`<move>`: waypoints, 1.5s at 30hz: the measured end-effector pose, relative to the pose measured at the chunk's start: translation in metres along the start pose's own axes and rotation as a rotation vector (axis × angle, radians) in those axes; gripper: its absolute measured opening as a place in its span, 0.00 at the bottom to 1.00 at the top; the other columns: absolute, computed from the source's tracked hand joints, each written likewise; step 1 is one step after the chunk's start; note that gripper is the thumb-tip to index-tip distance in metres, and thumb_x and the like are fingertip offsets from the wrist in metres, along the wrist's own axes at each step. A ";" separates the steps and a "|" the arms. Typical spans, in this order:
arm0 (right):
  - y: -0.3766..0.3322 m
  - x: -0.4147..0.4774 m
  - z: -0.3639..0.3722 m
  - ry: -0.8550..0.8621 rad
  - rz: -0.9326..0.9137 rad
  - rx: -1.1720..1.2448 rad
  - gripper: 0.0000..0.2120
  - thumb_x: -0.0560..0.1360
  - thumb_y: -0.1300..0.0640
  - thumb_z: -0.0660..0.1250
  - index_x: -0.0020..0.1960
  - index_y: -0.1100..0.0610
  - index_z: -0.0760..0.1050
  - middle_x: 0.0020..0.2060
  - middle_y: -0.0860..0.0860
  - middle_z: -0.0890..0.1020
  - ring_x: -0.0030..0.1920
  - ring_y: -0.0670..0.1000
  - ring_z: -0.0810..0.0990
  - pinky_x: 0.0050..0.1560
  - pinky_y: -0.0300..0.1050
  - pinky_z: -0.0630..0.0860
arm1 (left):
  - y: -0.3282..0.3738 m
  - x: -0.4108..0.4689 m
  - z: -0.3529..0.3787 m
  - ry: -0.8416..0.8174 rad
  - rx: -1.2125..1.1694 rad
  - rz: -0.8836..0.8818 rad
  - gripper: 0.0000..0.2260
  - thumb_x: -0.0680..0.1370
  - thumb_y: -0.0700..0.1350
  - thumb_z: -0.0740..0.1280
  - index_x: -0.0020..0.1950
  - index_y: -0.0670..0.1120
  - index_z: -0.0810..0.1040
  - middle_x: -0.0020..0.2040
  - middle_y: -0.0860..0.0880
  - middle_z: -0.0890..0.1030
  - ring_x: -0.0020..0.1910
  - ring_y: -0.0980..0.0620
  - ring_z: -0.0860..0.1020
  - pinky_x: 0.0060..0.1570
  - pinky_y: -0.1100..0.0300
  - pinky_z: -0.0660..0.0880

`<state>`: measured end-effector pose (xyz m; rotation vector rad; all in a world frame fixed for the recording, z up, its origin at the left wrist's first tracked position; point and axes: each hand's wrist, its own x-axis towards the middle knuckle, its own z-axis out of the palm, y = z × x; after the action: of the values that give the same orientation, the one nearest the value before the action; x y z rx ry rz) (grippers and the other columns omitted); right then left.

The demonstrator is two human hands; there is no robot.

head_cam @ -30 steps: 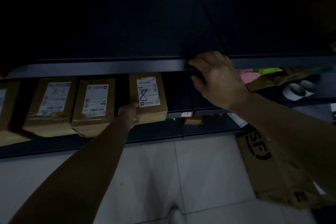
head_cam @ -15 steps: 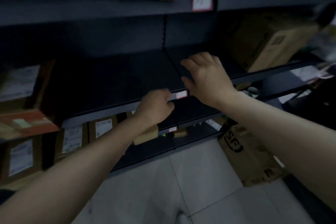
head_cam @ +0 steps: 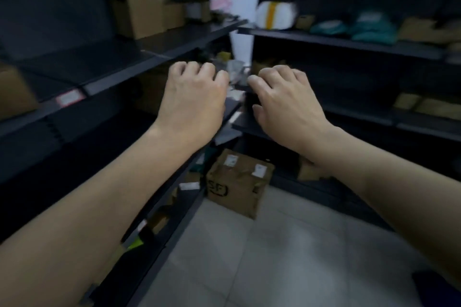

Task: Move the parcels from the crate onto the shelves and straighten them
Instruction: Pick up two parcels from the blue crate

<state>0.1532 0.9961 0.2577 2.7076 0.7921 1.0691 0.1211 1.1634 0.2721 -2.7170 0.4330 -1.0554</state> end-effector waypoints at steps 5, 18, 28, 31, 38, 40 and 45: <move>0.101 -0.096 -0.049 -0.065 0.276 -0.198 0.19 0.70 0.58 0.70 0.59 0.62 0.76 0.53 0.59 0.80 0.57 0.62 0.77 0.56 0.57 0.72 | 0.124 0.060 -0.013 0.146 -0.107 0.252 0.07 0.73 0.40 0.66 0.50 0.42 0.77 0.45 0.41 0.80 0.46 0.38 0.77 0.52 0.46 0.70; 0.341 -0.385 -0.151 -0.427 0.891 -0.588 0.17 0.73 0.58 0.66 0.62 0.60 0.73 0.57 0.59 0.77 0.59 0.62 0.73 0.59 0.54 0.67 | 0.538 0.142 -0.052 0.272 -0.706 0.739 0.10 0.73 0.41 0.66 0.54 0.42 0.78 0.47 0.42 0.81 0.47 0.40 0.78 0.51 0.48 0.72; 0.450 -0.546 -0.192 -0.599 1.332 -0.614 0.19 0.75 0.58 0.64 0.65 0.59 0.71 0.61 0.59 0.75 0.64 0.61 0.69 0.63 0.54 0.64 | 0.768 0.168 -0.040 0.075 -0.880 1.002 0.13 0.75 0.43 0.64 0.58 0.42 0.76 0.52 0.43 0.80 0.51 0.41 0.77 0.51 0.50 0.69; 0.472 -0.581 -0.181 -0.632 1.441 -0.602 0.20 0.76 0.56 0.63 0.66 0.58 0.71 0.62 0.58 0.75 0.64 0.60 0.69 0.63 0.54 0.64 | 0.823 0.172 -0.024 0.008 -0.917 1.080 0.13 0.77 0.44 0.61 0.61 0.43 0.75 0.56 0.44 0.78 0.55 0.43 0.75 0.54 0.51 0.68; 0.519 -0.655 -0.119 -0.733 1.749 -0.491 0.21 0.78 0.52 0.62 0.69 0.57 0.69 0.65 0.57 0.74 0.66 0.59 0.69 0.64 0.55 0.66 | 0.938 0.178 0.035 -0.320 -0.926 1.290 0.13 0.78 0.47 0.61 0.62 0.46 0.73 0.59 0.46 0.77 0.58 0.44 0.73 0.59 0.49 0.67; 0.531 -0.678 -0.096 -0.712 1.872 -0.380 0.21 0.78 0.50 0.63 0.68 0.57 0.69 0.64 0.56 0.74 0.65 0.58 0.70 0.63 0.56 0.68 | 0.967 0.178 0.056 -0.465 -0.930 1.328 0.15 0.78 0.47 0.63 0.64 0.46 0.73 0.60 0.47 0.76 0.59 0.45 0.73 0.60 0.49 0.68; 0.549 -0.735 -0.047 -0.528 2.197 -0.062 0.23 0.77 0.51 0.66 0.68 0.59 0.70 0.62 0.59 0.76 0.59 0.60 0.75 0.59 0.56 0.74 | 1.029 0.168 0.112 -1.074 -1.043 1.151 0.16 0.77 0.43 0.66 0.64 0.43 0.73 0.59 0.43 0.77 0.53 0.46 0.76 0.52 0.52 0.76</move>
<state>-0.0950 0.1460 0.0140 2.4931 -2.5375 0.0834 0.1109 0.1495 0.0054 -2.2792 2.2109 1.1069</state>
